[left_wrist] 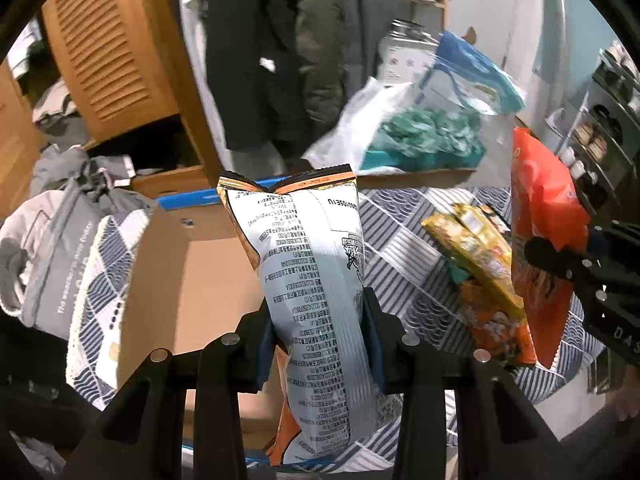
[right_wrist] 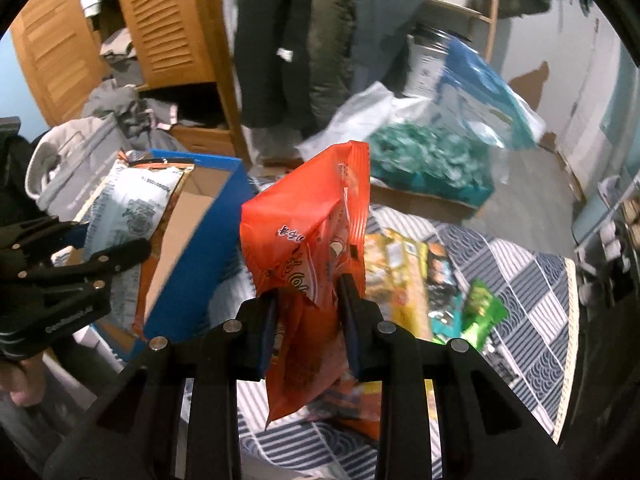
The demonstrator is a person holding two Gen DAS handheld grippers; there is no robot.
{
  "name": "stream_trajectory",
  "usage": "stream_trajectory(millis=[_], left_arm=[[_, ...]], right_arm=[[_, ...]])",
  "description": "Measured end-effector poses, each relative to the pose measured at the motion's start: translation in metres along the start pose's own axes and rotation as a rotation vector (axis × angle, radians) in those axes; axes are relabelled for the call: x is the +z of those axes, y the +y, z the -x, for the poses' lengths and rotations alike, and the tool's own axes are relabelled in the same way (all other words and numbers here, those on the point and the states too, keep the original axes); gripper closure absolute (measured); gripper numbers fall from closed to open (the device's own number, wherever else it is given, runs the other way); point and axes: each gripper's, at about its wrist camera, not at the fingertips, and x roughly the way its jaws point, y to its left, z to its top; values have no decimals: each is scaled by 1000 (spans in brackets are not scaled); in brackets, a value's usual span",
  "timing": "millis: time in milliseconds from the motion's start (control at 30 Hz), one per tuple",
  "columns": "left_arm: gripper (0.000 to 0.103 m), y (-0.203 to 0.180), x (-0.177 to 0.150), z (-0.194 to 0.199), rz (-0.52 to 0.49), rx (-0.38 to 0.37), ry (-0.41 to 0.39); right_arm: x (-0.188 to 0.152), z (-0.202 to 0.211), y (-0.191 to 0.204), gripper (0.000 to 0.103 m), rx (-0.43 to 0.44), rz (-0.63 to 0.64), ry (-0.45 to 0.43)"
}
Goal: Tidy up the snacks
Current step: 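Carry both bags over the cardboard box and release them inside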
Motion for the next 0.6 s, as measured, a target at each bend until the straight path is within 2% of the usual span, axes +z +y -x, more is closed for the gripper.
stream_trajectory(millis=[300,600], left_arm=[[64,50,-6,7,65,33,-17],[64,98,-19,-3,141,70,16]], right_arm=[[23,-18,59,76,51,84,12],[43,-46,115,76,107,140,46]])
